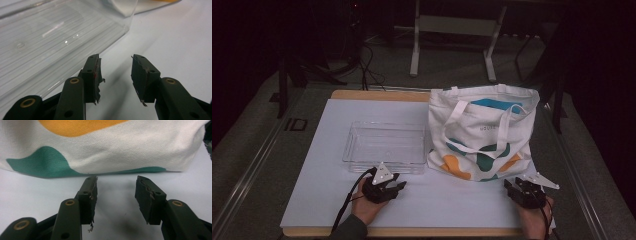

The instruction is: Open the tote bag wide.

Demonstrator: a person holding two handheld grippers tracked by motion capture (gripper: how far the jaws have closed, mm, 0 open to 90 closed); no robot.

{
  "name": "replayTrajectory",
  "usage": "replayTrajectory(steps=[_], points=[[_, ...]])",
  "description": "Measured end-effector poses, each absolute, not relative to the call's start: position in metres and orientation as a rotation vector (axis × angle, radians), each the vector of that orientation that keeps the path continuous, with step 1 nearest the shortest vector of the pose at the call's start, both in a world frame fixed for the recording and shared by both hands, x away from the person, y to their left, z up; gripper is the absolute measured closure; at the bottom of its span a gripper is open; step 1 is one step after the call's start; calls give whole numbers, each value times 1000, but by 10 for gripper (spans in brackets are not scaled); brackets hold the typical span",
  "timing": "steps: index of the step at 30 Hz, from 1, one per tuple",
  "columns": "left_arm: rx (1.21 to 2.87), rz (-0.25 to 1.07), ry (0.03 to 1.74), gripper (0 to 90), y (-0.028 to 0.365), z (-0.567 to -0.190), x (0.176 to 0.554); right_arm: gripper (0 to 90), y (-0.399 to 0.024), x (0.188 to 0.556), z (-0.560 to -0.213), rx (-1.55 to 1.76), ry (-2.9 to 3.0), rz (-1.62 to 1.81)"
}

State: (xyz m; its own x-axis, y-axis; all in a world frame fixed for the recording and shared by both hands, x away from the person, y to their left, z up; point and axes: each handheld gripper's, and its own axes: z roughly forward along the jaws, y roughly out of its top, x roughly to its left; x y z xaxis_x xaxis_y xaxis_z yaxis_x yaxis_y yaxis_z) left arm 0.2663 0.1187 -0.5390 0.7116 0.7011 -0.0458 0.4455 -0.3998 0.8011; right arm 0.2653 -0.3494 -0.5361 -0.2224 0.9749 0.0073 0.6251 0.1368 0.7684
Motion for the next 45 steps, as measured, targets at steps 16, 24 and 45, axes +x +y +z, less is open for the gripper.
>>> replayTrajectory(steps=[16,24,45], points=[[2088,385,878,590,116,-539,267,575,-348,261,-533,1525,1914,945],[2145,415,787,594,114,-526,259,556,-344,258,-523,1481,1945,968],[2125,259,662,579,106,-470,277,492,-347,260,-484,1411,2024,1000]])
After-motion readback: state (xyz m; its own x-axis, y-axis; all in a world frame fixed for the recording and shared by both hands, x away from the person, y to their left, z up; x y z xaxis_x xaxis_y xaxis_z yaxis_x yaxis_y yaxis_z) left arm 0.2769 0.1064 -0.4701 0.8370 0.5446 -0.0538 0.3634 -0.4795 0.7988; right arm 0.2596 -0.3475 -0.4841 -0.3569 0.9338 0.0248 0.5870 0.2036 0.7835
